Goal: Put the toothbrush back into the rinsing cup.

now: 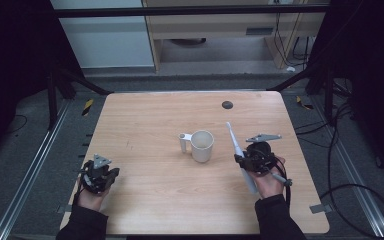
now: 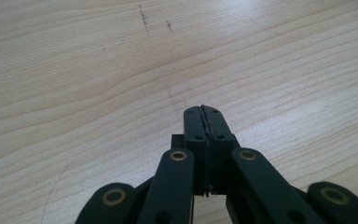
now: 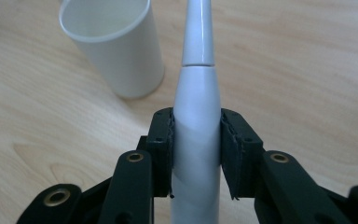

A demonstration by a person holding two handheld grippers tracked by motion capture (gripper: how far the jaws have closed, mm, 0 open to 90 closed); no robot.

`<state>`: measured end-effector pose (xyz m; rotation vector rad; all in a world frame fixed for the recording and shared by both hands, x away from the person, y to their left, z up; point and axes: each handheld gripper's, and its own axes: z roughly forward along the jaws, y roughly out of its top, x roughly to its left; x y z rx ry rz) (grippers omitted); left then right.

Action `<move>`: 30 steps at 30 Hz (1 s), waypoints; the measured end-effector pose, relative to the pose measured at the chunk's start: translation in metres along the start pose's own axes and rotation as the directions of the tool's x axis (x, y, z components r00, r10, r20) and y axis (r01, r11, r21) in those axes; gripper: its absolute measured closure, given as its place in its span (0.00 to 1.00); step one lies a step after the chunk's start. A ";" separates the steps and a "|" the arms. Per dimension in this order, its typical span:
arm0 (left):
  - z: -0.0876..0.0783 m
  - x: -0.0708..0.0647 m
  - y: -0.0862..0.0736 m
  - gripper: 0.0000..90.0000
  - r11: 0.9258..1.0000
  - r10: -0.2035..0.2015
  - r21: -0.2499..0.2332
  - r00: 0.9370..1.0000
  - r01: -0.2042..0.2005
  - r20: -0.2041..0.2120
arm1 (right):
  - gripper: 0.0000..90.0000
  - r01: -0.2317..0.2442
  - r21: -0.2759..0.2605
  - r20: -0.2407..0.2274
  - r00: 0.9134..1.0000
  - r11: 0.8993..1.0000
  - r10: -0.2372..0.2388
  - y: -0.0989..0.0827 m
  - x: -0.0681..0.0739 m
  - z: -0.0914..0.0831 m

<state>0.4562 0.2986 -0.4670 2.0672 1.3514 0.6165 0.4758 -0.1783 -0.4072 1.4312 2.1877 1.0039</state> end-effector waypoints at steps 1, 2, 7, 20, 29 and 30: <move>0.000 0.000 0.000 0.99 1.000 0.000 -0.001 1.000 0.000 -0.001 | 0.75 -0.002 -0.016 -0.002 1.000 1.000 0.001 0.002 0.000 -0.002; 0.000 0.000 0.000 0.99 1.000 -0.001 -0.002 1.000 0.001 -0.001 | 0.75 0.004 -0.040 -0.007 1.000 0.999 -0.004 0.003 0.000 -0.004; -0.001 0.000 0.000 0.99 1.000 -0.003 -0.004 1.000 0.003 -0.004 | 0.75 0.002 -0.142 -0.017 1.000 0.990 -0.004 0.013 0.002 -0.010; 0.000 0.001 0.000 0.99 1.000 -0.007 -0.005 1.000 0.007 -0.003 | 0.75 -0.060 -0.372 -0.070 0.997 0.926 0.036 0.051 0.010 -0.017; 0.001 0.002 -0.001 0.99 1.000 -0.008 -0.004 1.000 0.008 -0.002 | 0.75 -0.069 -0.430 -0.079 0.996 0.900 0.038 0.077 0.021 -0.001; 0.001 0.002 -0.001 0.99 1.000 -0.008 -0.004 1.000 0.008 -0.002 | 0.75 -0.072 -0.439 -0.083 0.996 0.896 0.039 0.080 0.022 0.001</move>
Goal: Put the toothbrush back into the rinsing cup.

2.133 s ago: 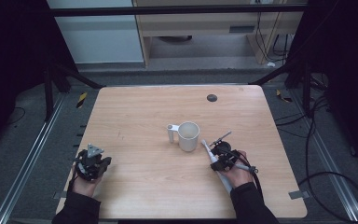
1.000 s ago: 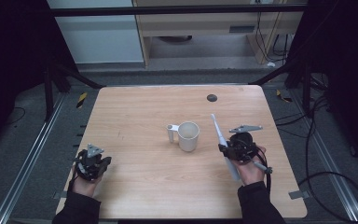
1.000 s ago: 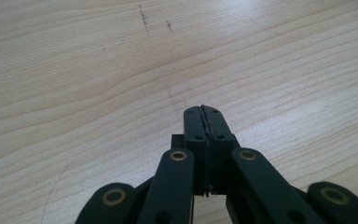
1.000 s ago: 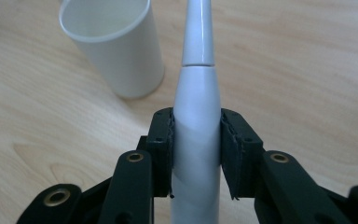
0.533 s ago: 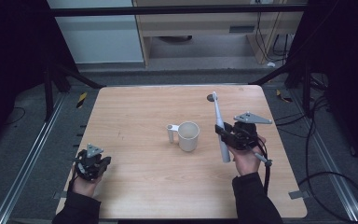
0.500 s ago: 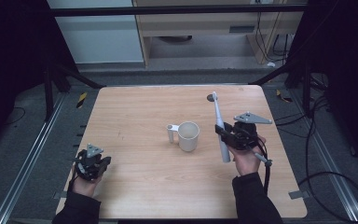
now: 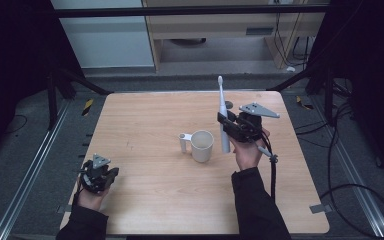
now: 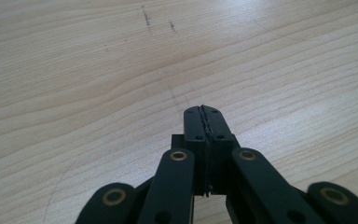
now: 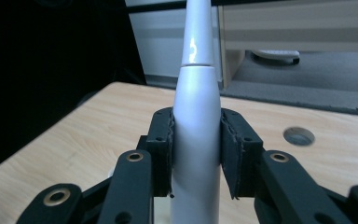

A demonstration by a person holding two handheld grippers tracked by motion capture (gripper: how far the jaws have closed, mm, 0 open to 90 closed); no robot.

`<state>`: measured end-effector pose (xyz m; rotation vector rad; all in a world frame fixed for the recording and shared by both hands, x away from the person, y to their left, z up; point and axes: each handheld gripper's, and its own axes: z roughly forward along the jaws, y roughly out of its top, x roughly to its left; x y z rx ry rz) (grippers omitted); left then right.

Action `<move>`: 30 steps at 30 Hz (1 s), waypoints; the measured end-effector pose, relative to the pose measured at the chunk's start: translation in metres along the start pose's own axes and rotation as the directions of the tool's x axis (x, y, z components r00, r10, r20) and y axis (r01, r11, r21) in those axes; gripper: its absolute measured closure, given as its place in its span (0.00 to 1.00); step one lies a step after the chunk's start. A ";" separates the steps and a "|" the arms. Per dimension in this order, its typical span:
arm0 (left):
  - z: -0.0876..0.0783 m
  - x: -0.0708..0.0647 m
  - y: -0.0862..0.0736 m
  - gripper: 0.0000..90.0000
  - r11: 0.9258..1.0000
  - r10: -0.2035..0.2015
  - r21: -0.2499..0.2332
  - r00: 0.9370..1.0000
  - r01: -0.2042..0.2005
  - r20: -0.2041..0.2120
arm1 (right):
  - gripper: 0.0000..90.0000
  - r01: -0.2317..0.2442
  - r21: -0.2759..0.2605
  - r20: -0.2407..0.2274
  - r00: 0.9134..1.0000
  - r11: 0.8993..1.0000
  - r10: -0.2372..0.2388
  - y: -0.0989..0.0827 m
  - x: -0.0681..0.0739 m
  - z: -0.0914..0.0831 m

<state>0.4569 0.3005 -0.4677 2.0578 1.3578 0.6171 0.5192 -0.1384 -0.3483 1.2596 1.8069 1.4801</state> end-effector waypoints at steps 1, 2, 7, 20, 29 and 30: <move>0.000 0.000 0.000 0.99 1.000 0.000 0.000 1.000 0.000 0.000 | 0.75 0.000 0.000 0.000 1.000 1.000 0.000 0.000 0.000 0.000; 0.000 0.000 0.000 0.99 1.000 0.000 0.000 1.000 0.000 0.000 | 0.75 -0.002 -0.011 -0.006 1.000 1.000 0.002 0.004 0.003 0.006; 0.000 0.001 0.000 0.99 1.000 -0.003 -0.001 1.000 0.003 0.001 | 0.75 -0.014 -0.037 -0.017 1.000 0.999 0.013 0.011 0.007 0.017; 0.001 0.001 0.000 0.99 1.000 -0.003 -0.001 1.000 0.003 0.002 | 0.74 -0.038 -0.044 -0.041 0.998 0.998 0.036 0.008 0.015 0.054; 0.000 0.002 0.000 0.99 1.000 -0.004 -0.002 1.000 0.004 0.003 | 0.74 -0.030 0.008 -0.038 0.999 1.000 0.030 -0.005 0.019 0.073; 0.000 0.002 0.000 0.99 1.000 -0.004 -0.002 1.000 0.004 0.003 | 0.74 -0.031 0.017 -0.038 0.999 0.999 0.032 -0.007 0.019 0.075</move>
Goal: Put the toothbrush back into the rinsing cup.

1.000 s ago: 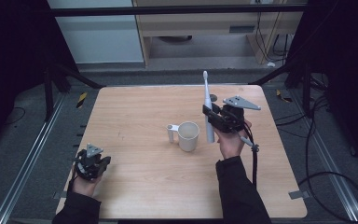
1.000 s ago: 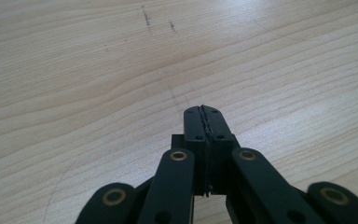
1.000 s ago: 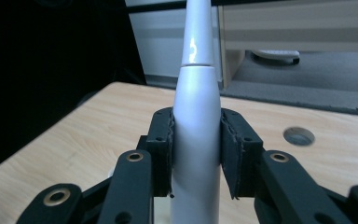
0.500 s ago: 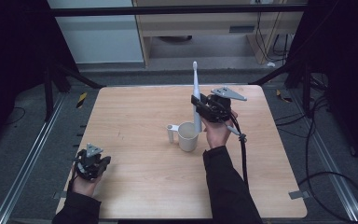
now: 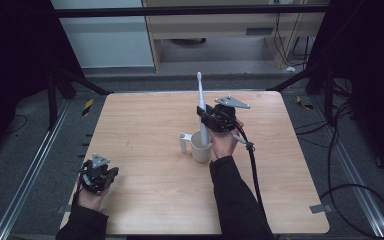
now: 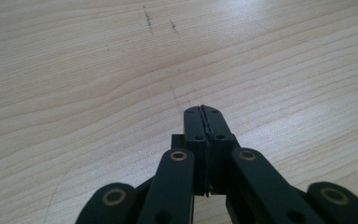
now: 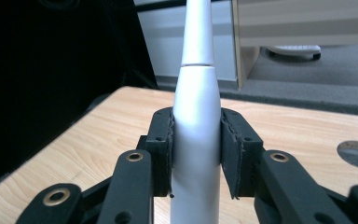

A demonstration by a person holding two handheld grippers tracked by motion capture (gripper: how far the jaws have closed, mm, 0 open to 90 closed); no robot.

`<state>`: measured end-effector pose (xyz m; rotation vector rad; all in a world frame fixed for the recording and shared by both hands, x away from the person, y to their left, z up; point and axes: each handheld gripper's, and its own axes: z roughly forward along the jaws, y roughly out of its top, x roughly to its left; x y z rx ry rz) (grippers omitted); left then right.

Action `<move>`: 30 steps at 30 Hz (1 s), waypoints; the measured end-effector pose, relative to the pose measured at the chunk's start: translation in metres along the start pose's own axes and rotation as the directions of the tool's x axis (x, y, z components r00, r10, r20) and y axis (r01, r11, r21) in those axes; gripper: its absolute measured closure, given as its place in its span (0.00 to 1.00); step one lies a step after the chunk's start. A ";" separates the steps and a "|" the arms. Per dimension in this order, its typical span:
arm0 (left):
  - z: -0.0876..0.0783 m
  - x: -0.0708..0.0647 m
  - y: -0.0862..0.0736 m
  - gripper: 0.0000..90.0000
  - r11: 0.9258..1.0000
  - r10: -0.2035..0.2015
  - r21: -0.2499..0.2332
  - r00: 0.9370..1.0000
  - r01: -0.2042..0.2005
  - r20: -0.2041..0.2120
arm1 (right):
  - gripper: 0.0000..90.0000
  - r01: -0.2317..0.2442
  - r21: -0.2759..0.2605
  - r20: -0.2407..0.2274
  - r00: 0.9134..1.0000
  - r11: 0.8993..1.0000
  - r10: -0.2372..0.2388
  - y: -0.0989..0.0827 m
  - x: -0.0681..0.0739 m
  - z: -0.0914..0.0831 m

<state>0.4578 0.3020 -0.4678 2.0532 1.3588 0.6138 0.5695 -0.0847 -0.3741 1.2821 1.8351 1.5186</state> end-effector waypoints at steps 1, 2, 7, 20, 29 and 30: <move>0.000 0.000 0.000 0.99 1.000 0.000 0.000 1.000 0.000 0.000 | 0.74 -0.001 0.008 0.000 1.000 1.000 0.001 -0.002 0.000 0.002; 0.000 0.000 0.000 0.99 1.000 0.000 0.000 1.000 0.000 0.000 | 0.74 -0.001 0.014 0.000 1.000 1.000 0.001 -0.004 0.000 0.003; 0.000 0.000 0.000 0.99 1.000 0.001 0.001 1.000 -0.001 -0.001 | 0.74 0.004 0.059 0.012 1.000 0.998 -0.005 -0.015 -0.002 0.011; 0.000 0.000 0.000 0.99 1.000 0.001 0.000 1.000 -0.001 -0.001 | 0.74 0.060 0.176 0.034 0.997 0.983 -0.067 -0.029 0.002 0.018; 0.000 -0.001 0.000 0.99 1.000 0.002 0.000 1.000 -0.002 -0.002 | 0.74 0.060 0.241 0.045 0.996 0.969 -0.073 -0.039 -0.001 0.018; 0.000 -0.001 0.000 0.99 1.000 0.002 0.001 1.000 -0.002 -0.002 | 0.74 0.064 0.245 0.045 0.996 0.967 -0.077 -0.040 -0.001 0.018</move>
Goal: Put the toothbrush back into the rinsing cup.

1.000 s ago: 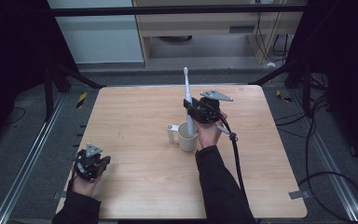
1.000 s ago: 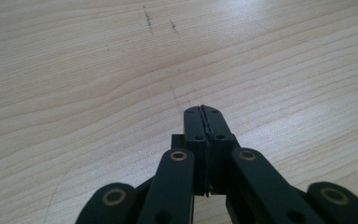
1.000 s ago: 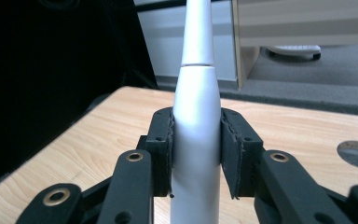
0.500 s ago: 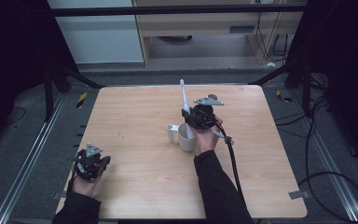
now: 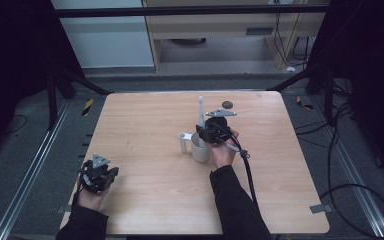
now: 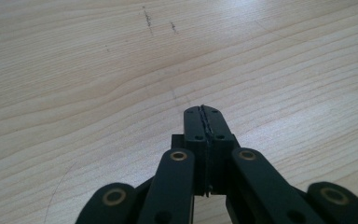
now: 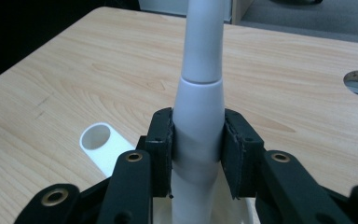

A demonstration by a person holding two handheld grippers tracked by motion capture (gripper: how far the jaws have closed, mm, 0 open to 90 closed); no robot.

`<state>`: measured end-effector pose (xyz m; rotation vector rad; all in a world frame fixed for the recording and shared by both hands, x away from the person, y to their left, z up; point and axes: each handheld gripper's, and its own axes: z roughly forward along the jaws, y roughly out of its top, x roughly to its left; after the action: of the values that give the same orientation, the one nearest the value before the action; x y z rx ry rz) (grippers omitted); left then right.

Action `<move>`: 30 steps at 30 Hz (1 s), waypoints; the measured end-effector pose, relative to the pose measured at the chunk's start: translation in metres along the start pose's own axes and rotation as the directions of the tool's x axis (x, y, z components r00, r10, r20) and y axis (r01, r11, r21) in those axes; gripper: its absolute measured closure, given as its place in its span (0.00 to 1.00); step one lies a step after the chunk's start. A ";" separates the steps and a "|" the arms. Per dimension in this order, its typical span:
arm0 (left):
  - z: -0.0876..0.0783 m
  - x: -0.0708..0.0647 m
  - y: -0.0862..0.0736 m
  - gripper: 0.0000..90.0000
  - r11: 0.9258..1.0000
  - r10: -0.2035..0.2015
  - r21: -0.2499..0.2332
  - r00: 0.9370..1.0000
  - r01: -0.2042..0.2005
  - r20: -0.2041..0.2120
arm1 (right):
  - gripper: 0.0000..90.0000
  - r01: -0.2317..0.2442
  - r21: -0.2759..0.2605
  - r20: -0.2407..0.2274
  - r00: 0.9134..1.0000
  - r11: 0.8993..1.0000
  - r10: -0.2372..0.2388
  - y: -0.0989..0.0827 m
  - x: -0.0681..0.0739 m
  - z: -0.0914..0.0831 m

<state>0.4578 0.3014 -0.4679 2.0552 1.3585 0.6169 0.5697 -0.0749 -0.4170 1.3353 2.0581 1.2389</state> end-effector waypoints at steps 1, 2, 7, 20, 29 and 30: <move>0.000 0.000 0.000 0.99 1.000 0.000 0.000 1.000 0.000 0.000 | 0.74 0.006 0.003 0.004 1.000 1.000 -0.006 0.000 0.001 0.000; 0.000 0.000 0.000 0.99 1.000 0.000 0.000 1.000 0.000 0.000 | 0.74 0.009 0.005 0.004 1.000 1.000 -0.009 0.000 0.001 -0.001; 0.000 0.000 0.000 0.99 1.000 0.000 -0.001 1.000 0.000 0.001 | 0.64 0.019 0.002 -0.005 1.000 1.000 -0.019 0.001 0.004 -0.004; -0.001 0.000 0.000 0.99 1.000 0.000 -0.004 1.000 0.000 -0.001 | 0.33 0.106 -0.051 0.022 0.994 0.993 -0.105 -0.006 0.012 -0.063; -0.001 -0.001 -0.001 0.98 1.000 0.003 -0.004 1.000 -0.003 -0.008 | 0.28 0.109 -0.019 0.027 0.994 0.994 -0.109 -0.039 -0.005 -0.100; -0.001 -0.001 -0.001 0.98 1.000 0.004 -0.003 1.000 -0.004 -0.008 | 0.28 0.104 -0.012 0.029 0.994 0.995 -0.103 -0.044 -0.008 -0.103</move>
<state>0.4560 0.3011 -0.4676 2.0557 1.3578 0.6288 0.4770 -0.1363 -0.4004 1.2169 2.0682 1.1802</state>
